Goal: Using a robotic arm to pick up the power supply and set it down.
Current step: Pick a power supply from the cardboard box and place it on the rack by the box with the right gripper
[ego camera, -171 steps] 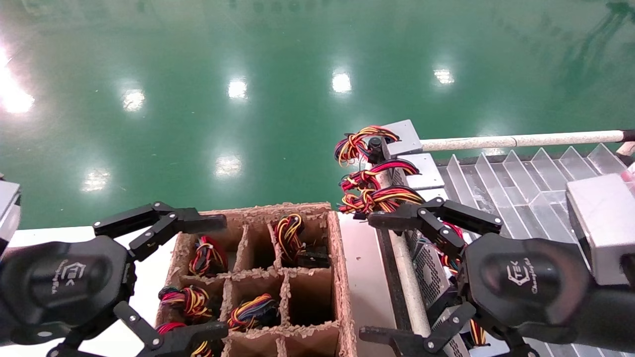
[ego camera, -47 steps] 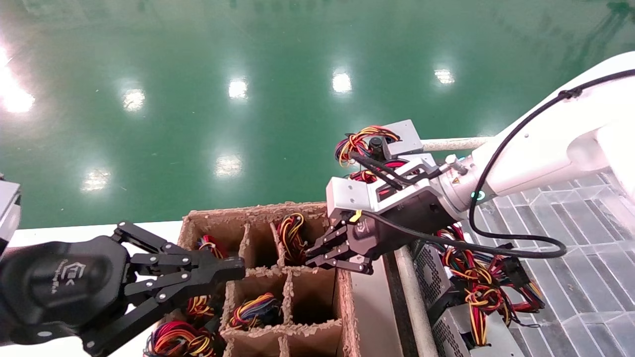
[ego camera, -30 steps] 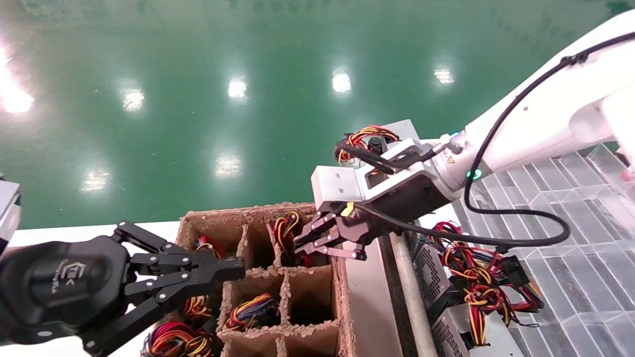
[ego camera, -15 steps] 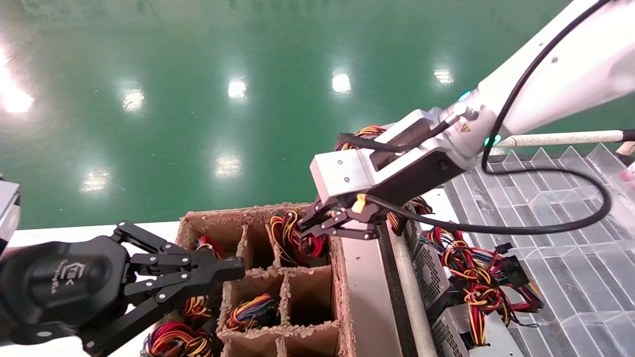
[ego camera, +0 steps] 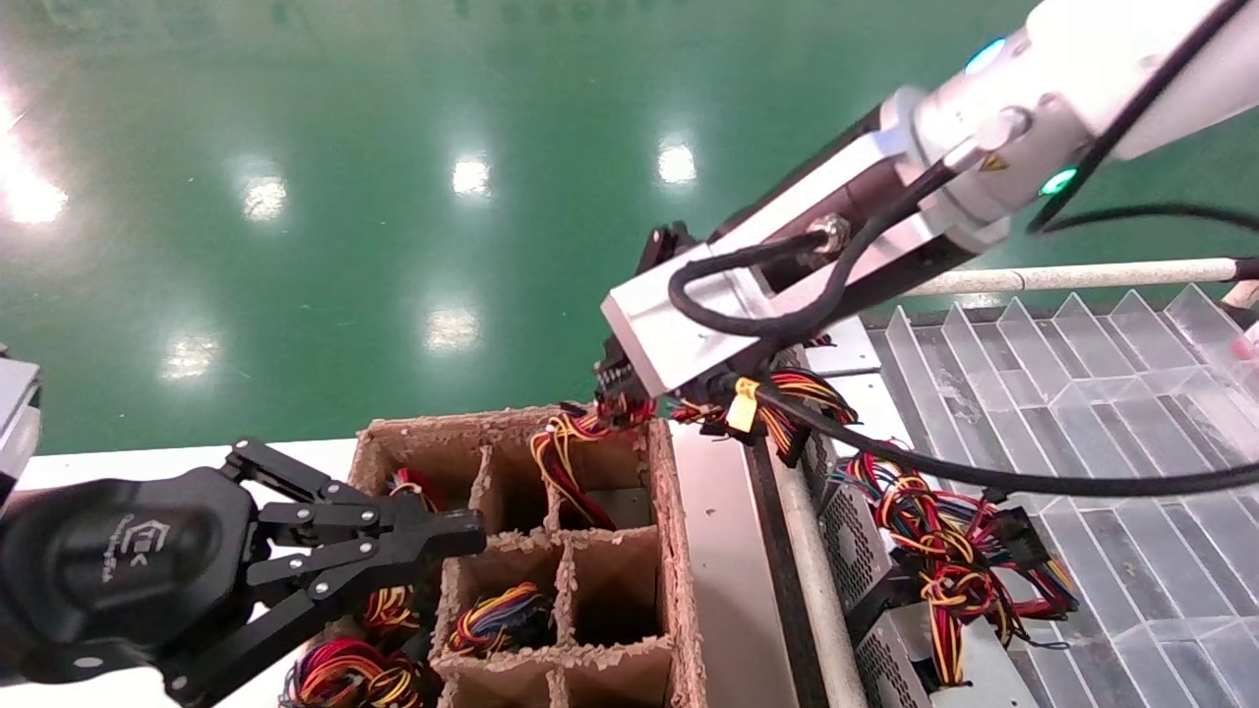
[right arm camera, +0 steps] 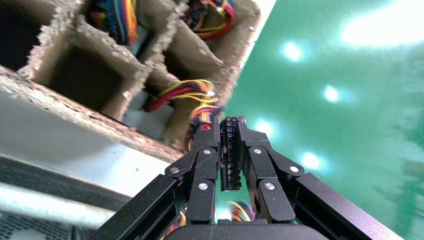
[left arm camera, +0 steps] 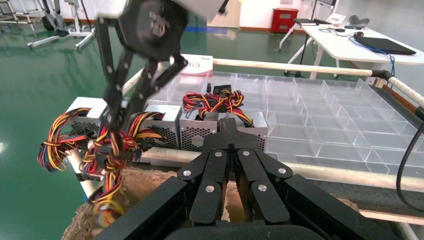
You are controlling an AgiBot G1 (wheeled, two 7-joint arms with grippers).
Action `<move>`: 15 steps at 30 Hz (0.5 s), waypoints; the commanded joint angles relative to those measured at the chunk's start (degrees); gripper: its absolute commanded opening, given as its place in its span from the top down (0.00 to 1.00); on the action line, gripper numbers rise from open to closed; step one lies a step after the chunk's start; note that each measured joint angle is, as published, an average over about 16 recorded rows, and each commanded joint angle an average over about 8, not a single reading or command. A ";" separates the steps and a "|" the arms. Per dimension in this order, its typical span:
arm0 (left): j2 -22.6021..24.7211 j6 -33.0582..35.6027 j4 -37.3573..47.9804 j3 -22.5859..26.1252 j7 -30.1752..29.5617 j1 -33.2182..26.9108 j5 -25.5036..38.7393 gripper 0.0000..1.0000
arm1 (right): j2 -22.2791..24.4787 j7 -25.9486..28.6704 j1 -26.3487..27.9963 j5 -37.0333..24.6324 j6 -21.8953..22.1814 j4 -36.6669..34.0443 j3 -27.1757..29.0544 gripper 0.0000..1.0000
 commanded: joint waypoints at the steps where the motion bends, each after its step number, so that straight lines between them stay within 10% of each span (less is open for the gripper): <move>1: 0.00 0.00 0.00 0.00 0.00 0.00 0.00 1.00 | 1.35 2.51 0.65 -0.61 0.89 4.71 0.28 1.00; 15: 0.00 0.00 0.00 0.00 0.00 0.00 0.00 1.00 | 2.50 9.58 5.19 -7.72 8.24 15.01 2.32 1.00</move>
